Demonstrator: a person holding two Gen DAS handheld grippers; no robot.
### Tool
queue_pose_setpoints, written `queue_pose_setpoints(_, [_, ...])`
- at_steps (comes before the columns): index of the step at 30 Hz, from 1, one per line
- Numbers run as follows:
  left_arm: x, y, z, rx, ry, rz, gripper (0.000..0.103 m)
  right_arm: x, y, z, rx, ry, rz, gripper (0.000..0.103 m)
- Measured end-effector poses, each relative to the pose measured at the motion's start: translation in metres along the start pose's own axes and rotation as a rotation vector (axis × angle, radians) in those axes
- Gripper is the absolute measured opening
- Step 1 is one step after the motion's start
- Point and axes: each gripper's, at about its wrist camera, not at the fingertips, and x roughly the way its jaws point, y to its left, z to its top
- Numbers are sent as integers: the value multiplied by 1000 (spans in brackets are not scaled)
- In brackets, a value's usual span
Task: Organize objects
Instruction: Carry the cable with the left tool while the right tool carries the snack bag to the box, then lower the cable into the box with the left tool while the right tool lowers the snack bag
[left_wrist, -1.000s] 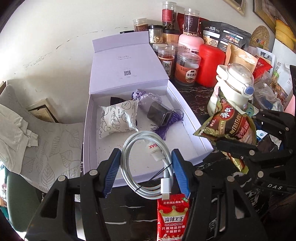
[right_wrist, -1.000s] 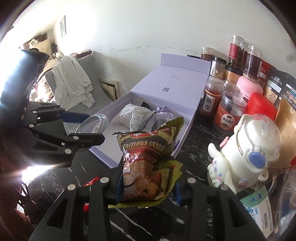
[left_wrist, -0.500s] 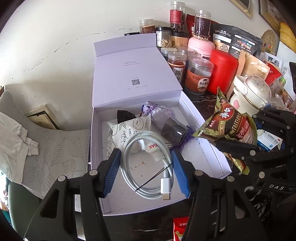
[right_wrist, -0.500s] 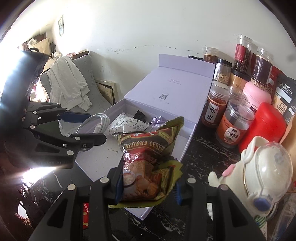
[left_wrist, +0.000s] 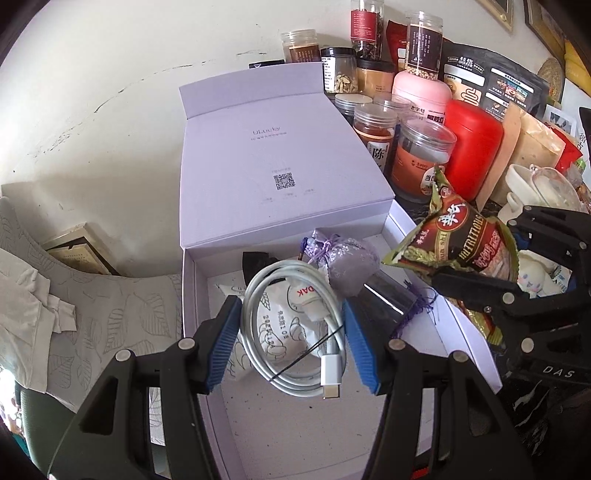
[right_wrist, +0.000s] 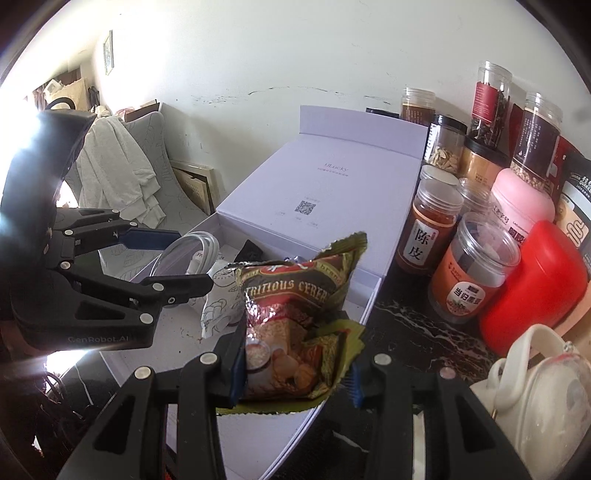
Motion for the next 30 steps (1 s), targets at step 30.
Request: queue_pose_setpoints(30, [84,24,39,37,42,22,55,74,-15,17,18,72,-6,42])
